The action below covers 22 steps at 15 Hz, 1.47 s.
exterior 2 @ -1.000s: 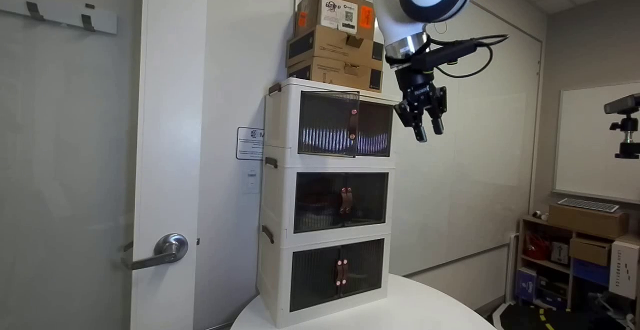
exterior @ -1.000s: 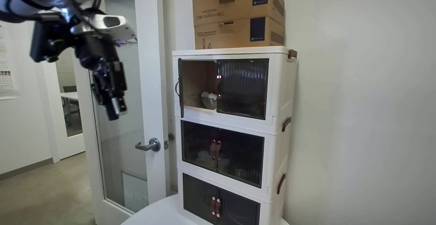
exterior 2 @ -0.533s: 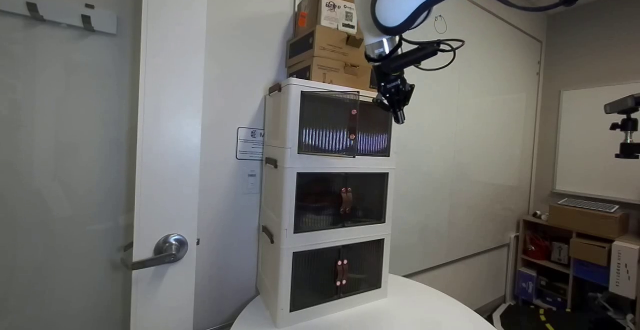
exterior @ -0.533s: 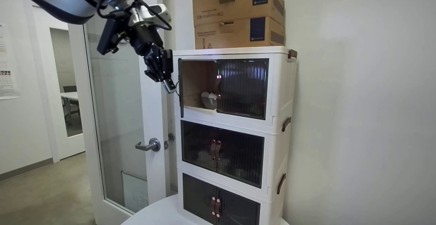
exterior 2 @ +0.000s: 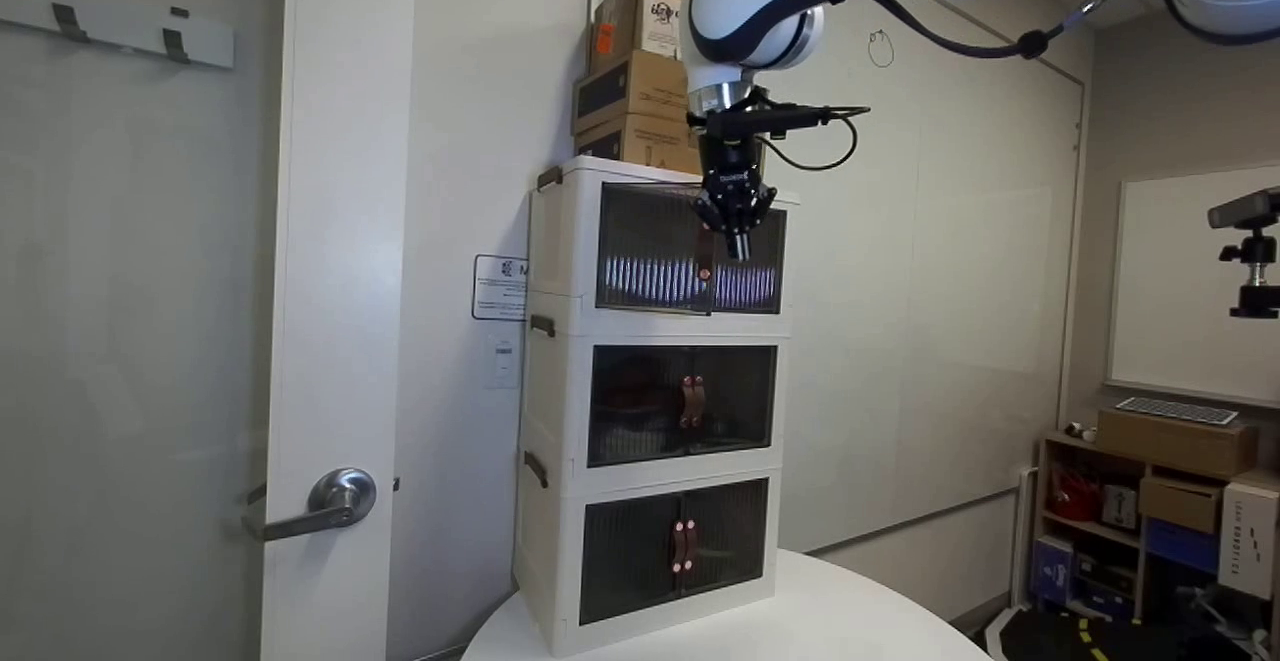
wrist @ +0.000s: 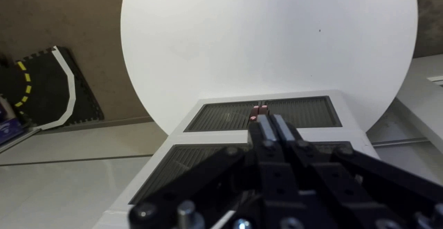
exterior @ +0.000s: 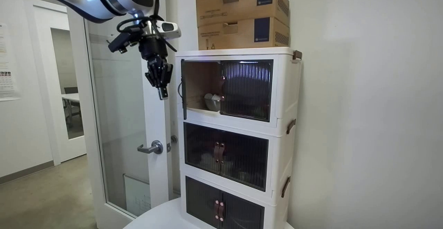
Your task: Close the top left cabinet door
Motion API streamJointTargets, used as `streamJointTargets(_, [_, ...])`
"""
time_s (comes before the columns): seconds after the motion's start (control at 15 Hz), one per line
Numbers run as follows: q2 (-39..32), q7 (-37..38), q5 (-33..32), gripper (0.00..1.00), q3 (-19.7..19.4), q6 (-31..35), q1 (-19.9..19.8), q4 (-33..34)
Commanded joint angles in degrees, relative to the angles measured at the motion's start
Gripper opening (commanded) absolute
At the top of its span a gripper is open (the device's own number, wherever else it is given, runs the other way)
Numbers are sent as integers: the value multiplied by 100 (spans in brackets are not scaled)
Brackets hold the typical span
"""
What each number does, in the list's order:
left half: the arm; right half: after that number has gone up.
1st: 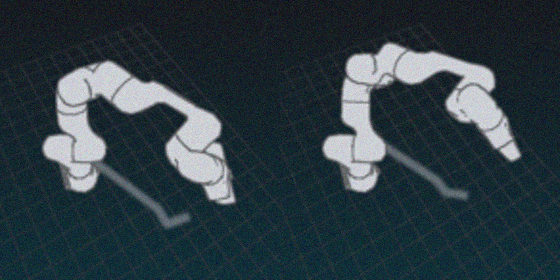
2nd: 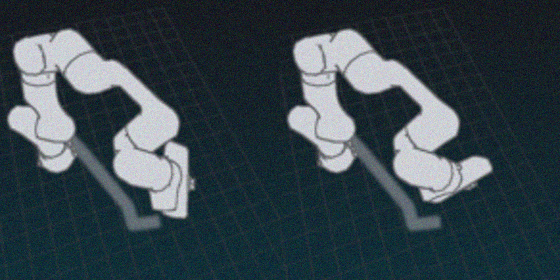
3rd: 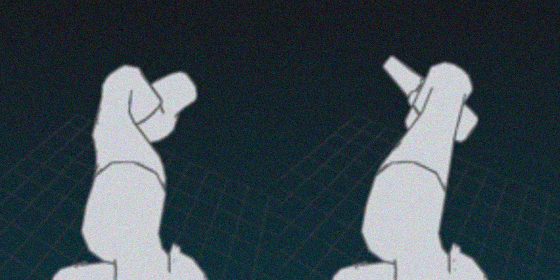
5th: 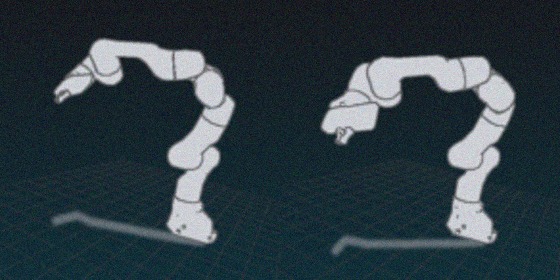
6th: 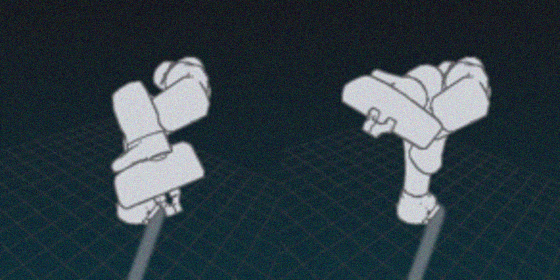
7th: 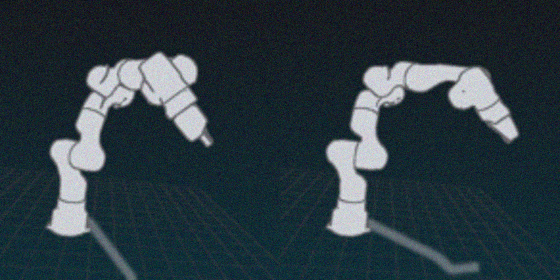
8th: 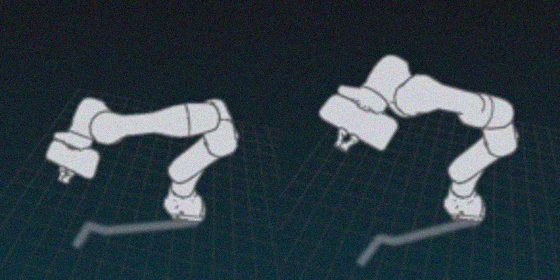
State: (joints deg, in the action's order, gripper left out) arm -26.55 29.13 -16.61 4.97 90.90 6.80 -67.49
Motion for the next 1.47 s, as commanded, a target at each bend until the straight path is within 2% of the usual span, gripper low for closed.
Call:
streamJointTargets(0.0, [-913, -107, 96, 6, -284, -608, 360, 1169])
streamJointTargets(0.13, [-1248, -63, -659, 6, -580, -404, 727, 1387])
streamJointTargets(0.27, [-1702, -169, -1141, 6, -802, -241, 940, 1674])
streamJointTargets(0.33, [-1847, -133, -1475, 6, -735, -159, 970, 1725])
streamJointTargets(0.67, [-2678, -158, -2720, 6, -1054, 425, 1370, 2264])
streamJointTargets(1.13, [-2804, -279, -4373, 6, -1650, 1093, 1601, 2421])
streamJointTargets(1.4, [-2641, -535, -5190, 6, -1876, 2092, 1458, 2324])
